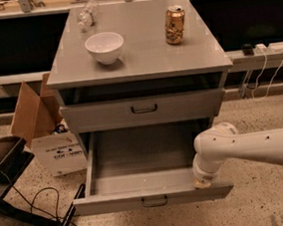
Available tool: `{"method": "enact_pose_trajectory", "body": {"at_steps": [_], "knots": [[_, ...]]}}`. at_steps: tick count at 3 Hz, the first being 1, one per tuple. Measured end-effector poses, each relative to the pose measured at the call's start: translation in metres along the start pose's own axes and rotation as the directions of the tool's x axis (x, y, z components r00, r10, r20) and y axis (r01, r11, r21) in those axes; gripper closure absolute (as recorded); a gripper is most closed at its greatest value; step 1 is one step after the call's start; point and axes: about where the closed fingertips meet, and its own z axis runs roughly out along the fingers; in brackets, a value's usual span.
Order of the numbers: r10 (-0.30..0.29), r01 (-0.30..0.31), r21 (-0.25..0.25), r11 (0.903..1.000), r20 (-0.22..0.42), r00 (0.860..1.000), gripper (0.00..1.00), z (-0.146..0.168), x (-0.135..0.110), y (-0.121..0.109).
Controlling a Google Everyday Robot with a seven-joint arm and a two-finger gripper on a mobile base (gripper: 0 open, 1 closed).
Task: Open middle drawer
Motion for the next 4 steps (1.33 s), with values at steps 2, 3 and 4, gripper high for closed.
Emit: {"method": "enact_pose_trajectory", "body": {"at_steps": [2, 3, 4], "knots": [[0.000, 0.000, 0.000, 1.0000, 0.000, 1.000, 0.82, 0.0000, 0.0000, 0.0000], [0.000, 0.000, 0.000, 1.0000, 0.000, 1.000, 0.58, 0.0001, 0.0000, 0.0000], [0.000, 0.000, 0.000, 1.0000, 0.000, 1.000, 0.35, 0.0001, 0.0000, 0.0000]]}}
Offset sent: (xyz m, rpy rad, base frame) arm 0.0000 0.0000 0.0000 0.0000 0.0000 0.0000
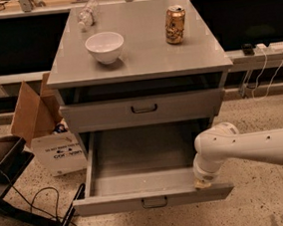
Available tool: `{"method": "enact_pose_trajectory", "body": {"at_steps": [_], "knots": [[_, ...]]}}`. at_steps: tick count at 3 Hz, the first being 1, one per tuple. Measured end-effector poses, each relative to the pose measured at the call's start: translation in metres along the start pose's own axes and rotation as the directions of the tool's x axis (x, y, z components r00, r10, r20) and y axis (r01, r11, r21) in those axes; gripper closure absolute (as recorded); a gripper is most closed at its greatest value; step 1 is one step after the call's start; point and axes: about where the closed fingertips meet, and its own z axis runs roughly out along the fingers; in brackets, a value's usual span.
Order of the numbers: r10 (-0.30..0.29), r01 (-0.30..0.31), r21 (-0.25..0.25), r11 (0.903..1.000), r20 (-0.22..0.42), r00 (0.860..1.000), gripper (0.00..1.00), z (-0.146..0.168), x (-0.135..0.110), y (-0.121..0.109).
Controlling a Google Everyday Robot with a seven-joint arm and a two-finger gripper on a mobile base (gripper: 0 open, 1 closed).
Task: Open middle drawer
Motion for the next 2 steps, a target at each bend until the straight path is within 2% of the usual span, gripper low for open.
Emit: {"method": "enact_pose_trajectory", "body": {"at_steps": [1, 2], "knots": [[0.000, 0.000, 0.000, 1.0000, 0.000, 1.000, 0.12, 0.0000, 0.0000, 0.0000], [0.000, 0.000, 0.000, 1.0000, 0.000, 1.000, 0.00, 0.0001, 0.0000, 0.0001]]}}
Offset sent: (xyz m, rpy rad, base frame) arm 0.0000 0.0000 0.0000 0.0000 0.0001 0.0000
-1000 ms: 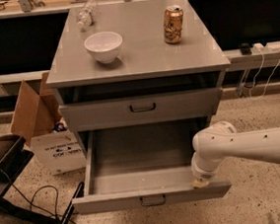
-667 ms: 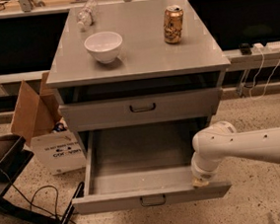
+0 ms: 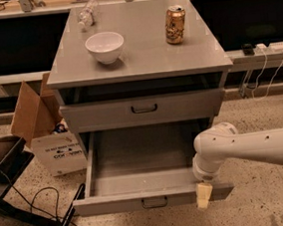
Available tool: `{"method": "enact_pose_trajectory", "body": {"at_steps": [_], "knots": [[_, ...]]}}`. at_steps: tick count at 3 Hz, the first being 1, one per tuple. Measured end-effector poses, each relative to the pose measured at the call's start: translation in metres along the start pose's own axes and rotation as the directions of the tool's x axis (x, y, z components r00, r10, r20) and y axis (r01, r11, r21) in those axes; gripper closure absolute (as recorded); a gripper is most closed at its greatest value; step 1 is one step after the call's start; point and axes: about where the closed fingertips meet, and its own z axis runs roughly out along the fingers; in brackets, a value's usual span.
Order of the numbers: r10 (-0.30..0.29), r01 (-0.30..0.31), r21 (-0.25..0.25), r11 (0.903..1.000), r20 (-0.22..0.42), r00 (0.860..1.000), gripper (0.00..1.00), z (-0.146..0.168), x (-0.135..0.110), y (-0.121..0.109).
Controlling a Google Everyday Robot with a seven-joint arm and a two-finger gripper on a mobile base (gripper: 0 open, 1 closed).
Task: Open middle drawer
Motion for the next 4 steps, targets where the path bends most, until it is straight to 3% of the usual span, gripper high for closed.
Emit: {"method": "enact_pose_trajectory", "body": {"at_steps": [2, 4], "knots": [[-0.009, 0.009, -0.012, 0.9999, 0.015, 1.000, 0.00, 0.007, -0.004, -0.001], [0.083, -0.081, -0.131, 0.9880, 0.006, 0.997, 0.50, 0.038, 0.029, 0.081]]}}
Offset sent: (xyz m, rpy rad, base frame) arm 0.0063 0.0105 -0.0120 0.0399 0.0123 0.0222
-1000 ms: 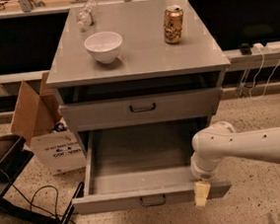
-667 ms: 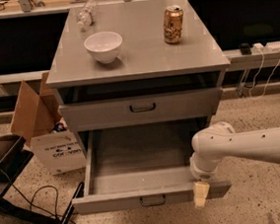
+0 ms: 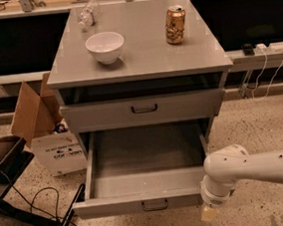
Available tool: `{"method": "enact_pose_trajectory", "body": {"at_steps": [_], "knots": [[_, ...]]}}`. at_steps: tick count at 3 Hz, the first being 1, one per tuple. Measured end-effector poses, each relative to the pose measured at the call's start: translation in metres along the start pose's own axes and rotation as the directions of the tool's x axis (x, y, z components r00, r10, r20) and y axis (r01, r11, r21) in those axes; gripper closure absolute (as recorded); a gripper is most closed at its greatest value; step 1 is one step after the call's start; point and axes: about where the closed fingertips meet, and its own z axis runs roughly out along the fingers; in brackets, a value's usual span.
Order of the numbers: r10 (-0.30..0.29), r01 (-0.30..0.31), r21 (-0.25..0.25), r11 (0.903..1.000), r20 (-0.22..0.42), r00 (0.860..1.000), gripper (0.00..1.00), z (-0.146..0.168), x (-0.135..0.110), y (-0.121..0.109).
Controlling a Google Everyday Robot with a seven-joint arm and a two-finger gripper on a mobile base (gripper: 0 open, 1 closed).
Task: Open middle drawer
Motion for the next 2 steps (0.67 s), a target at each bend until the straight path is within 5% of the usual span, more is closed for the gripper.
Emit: {"method": "enact_pose_trajectory", "body": {"at_steps": [1, 2], "knots": [[0.000, 0.000, 0.000, 1.0000, 0.000, 1.000, 0.81, -0.0102, -0.0009, 0.0017], [0.000, 0.000, 0.000, 1.0000, 0.000, 1.000, 1.00, -0.0147, -0.0015, 0.0011]]}}
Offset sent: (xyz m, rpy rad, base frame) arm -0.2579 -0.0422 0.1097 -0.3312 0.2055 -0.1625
